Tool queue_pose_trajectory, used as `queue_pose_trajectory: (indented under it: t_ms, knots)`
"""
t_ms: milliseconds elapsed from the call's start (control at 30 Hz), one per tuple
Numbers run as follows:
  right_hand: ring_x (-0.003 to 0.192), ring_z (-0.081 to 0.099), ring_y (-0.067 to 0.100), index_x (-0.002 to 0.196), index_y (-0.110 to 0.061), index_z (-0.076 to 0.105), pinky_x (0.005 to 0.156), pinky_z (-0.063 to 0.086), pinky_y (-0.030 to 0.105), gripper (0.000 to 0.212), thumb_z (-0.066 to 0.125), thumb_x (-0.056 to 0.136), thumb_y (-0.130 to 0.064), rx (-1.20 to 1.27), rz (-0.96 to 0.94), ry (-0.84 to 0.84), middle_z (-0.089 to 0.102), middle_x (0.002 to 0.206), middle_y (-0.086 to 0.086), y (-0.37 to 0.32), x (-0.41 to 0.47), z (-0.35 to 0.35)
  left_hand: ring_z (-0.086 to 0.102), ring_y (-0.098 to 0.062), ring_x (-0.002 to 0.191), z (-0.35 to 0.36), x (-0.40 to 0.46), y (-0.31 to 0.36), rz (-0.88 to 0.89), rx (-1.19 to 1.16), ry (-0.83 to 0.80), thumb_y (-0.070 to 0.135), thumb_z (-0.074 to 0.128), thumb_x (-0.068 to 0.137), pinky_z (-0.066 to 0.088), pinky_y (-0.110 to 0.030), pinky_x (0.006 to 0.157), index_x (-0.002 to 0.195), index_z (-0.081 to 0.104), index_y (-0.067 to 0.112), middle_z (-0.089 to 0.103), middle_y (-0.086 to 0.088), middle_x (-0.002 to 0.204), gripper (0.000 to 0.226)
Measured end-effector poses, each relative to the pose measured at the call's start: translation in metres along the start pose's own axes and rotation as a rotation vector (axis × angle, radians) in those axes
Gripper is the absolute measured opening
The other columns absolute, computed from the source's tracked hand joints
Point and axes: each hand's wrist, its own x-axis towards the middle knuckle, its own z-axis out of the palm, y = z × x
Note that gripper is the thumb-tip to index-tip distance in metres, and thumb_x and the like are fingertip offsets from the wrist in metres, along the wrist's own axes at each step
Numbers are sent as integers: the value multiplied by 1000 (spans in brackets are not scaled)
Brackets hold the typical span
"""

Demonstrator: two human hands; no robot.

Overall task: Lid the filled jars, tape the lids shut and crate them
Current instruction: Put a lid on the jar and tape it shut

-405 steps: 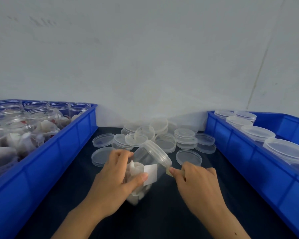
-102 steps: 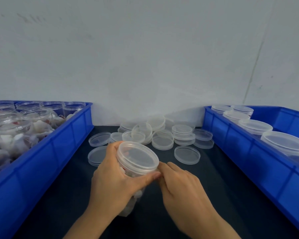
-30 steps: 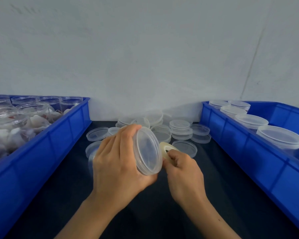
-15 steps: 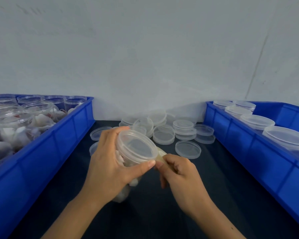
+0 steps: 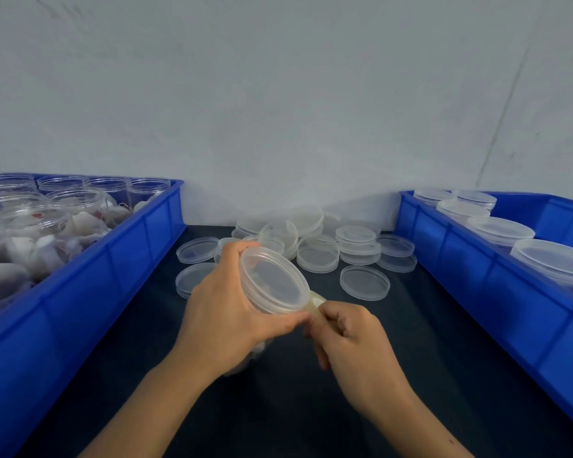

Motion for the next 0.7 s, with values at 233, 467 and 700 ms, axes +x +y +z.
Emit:
queue_pose_trajectory:
  t_ms: [233,467,700]
  knots:
    - [45,40,6,79,2,58,50,34,27,38,55,92,-34,32,16,-1,54,50,0,-2,-3,2,52,8,104,-3,4,-8,31,-43,-41,75,74,37,41,-12,79,115,42,48,56,29,106,89]
    - [51,37,13,83,8,53,52,31,31,41,55,92,-32,60,38,6,46,53,4,-4,-1,2,56,7,101,-1,5,-10,47,-57,-9,74,76,36,45,-16,81,114,44,44,58,29,103,90]
    - [57,35,18,83,9,52,56,30,35,42,54,92,-32,71,53,3,43,58,6,-4,0,3,56,6,100,2,2,-10,50,-26,53,77,73,37,49,-20,83,114,47,43,60,26,103,88]
